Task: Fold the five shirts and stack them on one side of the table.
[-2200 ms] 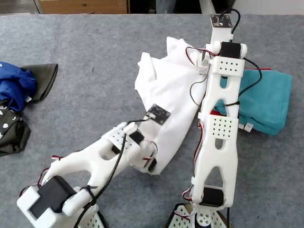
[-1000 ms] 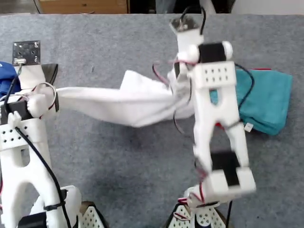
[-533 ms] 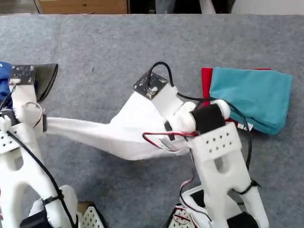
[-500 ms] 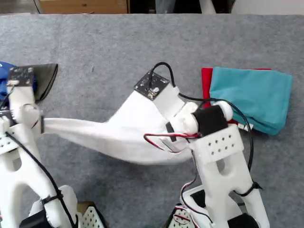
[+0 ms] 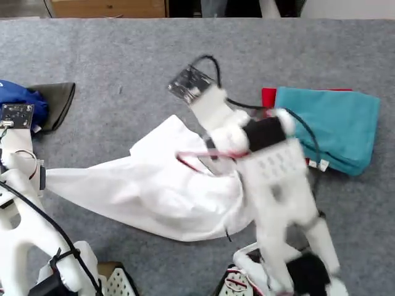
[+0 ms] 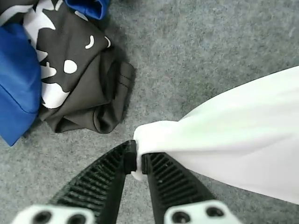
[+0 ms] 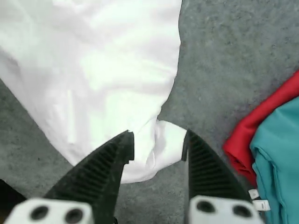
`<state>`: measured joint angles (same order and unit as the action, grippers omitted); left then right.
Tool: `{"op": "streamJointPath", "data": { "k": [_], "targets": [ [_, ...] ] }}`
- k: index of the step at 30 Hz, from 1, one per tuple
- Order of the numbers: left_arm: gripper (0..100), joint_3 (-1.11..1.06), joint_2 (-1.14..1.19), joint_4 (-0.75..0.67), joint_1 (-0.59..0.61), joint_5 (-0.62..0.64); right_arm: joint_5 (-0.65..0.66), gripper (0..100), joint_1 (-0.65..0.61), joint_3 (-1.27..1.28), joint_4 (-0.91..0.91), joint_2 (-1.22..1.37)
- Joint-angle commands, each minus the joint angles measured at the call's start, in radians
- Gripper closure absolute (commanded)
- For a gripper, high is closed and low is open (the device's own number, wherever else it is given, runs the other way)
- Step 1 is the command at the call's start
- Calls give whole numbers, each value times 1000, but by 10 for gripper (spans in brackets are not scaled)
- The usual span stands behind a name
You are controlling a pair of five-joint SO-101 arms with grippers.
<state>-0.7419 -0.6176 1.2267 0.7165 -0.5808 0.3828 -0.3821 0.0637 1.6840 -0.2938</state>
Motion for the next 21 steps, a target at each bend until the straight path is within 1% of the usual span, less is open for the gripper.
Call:
{"op": "streamJointPath", "data": {
  "k": [1, 6, 12, 14, 21],
  "targets": [
    [973, 2, -26, 5, 8, -6, -77, 825, -14, -128, -97, 245],
    [973, -45, -26, 3, 8, -6, -95, 766, -26, -360, -153, 541],
    [973, -120, -28, -2, 8, -5, -89, 762, -31, -719, -130, 921],
    [973, -128, -28, -2, 8, -5, -51, 761, -32, -868, -135, 1049],
    [973, -133, -28, -3, 7, -5, -68, 759, -83, -1420, 23, 1391]
  ]
}}
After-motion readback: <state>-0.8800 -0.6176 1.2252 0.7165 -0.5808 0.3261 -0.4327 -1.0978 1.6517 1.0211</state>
